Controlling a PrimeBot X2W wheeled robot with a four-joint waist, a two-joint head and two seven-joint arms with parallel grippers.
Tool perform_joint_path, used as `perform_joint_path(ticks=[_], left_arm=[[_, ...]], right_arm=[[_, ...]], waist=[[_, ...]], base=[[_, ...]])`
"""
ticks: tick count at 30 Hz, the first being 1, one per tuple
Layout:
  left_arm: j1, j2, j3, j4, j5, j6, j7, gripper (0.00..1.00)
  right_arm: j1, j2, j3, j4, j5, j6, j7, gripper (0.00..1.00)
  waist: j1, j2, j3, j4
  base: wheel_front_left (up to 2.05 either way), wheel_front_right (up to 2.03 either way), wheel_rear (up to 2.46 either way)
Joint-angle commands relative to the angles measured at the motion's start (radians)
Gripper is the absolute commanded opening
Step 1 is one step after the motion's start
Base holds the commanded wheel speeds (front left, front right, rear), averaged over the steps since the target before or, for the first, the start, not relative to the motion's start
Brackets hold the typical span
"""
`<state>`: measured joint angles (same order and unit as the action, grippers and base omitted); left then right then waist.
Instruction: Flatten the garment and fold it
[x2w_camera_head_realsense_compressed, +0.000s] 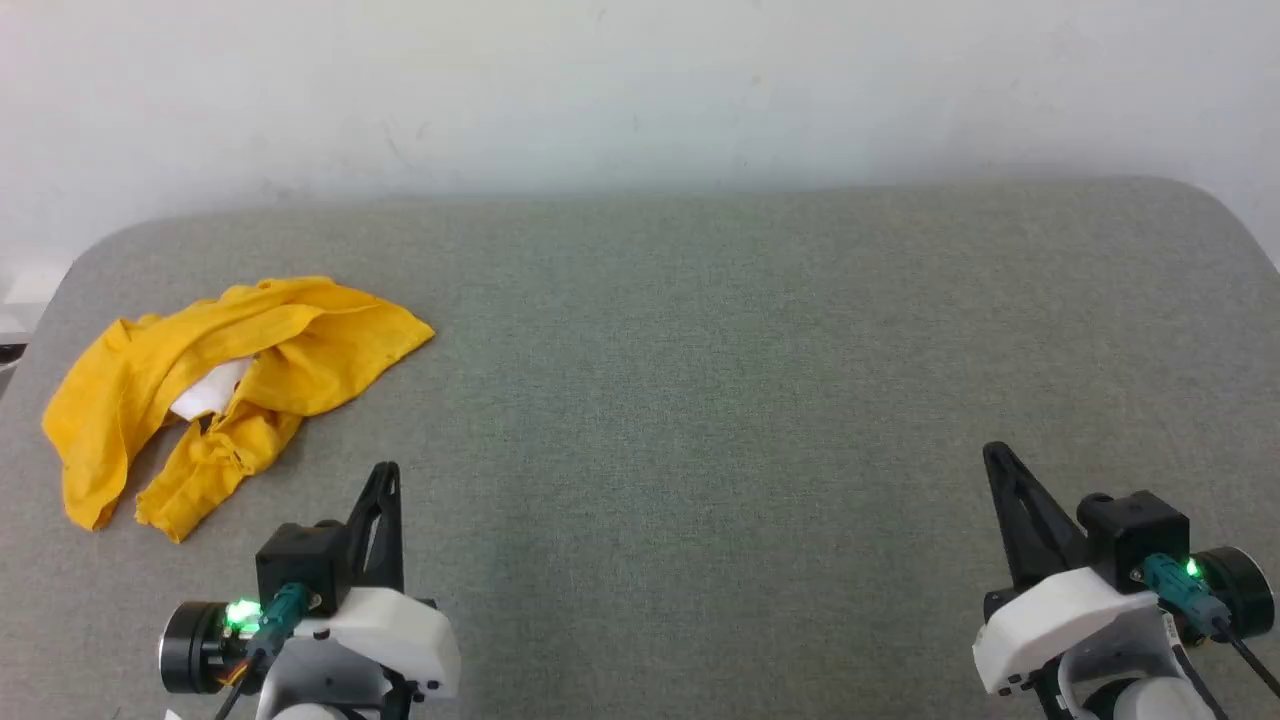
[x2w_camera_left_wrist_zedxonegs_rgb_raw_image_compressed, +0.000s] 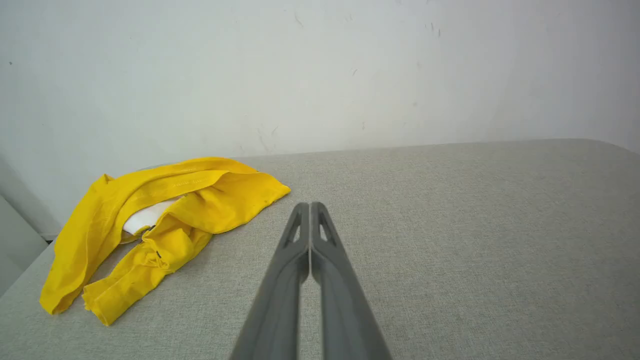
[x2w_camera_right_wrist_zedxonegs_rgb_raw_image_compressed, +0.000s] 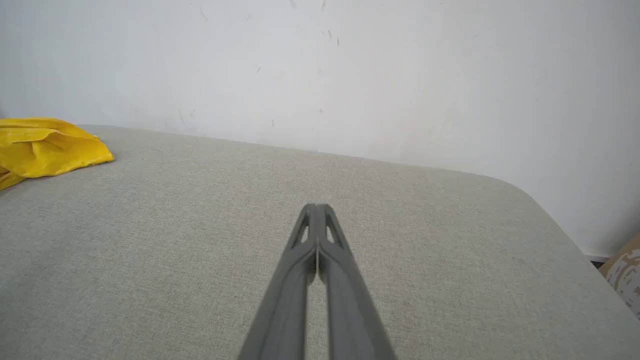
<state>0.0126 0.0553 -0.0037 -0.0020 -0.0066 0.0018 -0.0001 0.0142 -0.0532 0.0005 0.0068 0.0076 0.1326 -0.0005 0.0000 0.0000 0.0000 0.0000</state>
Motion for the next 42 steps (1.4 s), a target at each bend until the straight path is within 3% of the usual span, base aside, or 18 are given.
perform_joint_path(ticks=[1,36,37,39,40,42], left_arm=[[-0.013,-0.005,0.004,0.002,0.007,-0.002,0.000,0.00],[-0.013,-0.005,0.004,0.002,0.007,-0.002,0.000,0.00],[0.000,0.000,0.000,0.000,0.000,0.000,0.000,1.00],[0.001,0.000,-0.001,0.000,0.000,0.000,0.000,1.00],[0.001,0.000,-0.001,0.000,0.000,0.000,0.000,0.00],[0.001,0.000,-0.001,0.000,0.000,0.000,0.000,0.00]], right_arm=[[-0.014,0.003,0.000,-0.007,-0.008,-0.002,0.000,0.00],[-0.014,0.003,0.000,-0.007,-0.008,-0.002,0.000,0.00],[0.000,0.000,0.000,0.000,0.000,0.000,0.000,1.00],[0.001,0.000,0.000,0.001,0.001,0.000,0.000,1.00],[0.002,0.000,0.000,0.002,0.001,0.000,0.000,0.00],[0.002,0.000,0.000,0.002,0.001,0.000,0.000,0.00]], waist=[[0.0000,0.0000,0.000,0.000],[0.0000,0.0000,0.000,0.000],[0.0000,0.0000,0.000,0.000],[0.0000,0.0000,0.000,0.000],[0.0000,0.0000,0.000,0.000],[0.0000,0.0000,0.000,0.000]], base=[[0.00,0.00,0.00],[0.00,0.00,0.00],[0.00,0.00,0.00],[0.00,0.00,0.00],[0.00,0.00,0.00],[0.00,0.00,0.00]])
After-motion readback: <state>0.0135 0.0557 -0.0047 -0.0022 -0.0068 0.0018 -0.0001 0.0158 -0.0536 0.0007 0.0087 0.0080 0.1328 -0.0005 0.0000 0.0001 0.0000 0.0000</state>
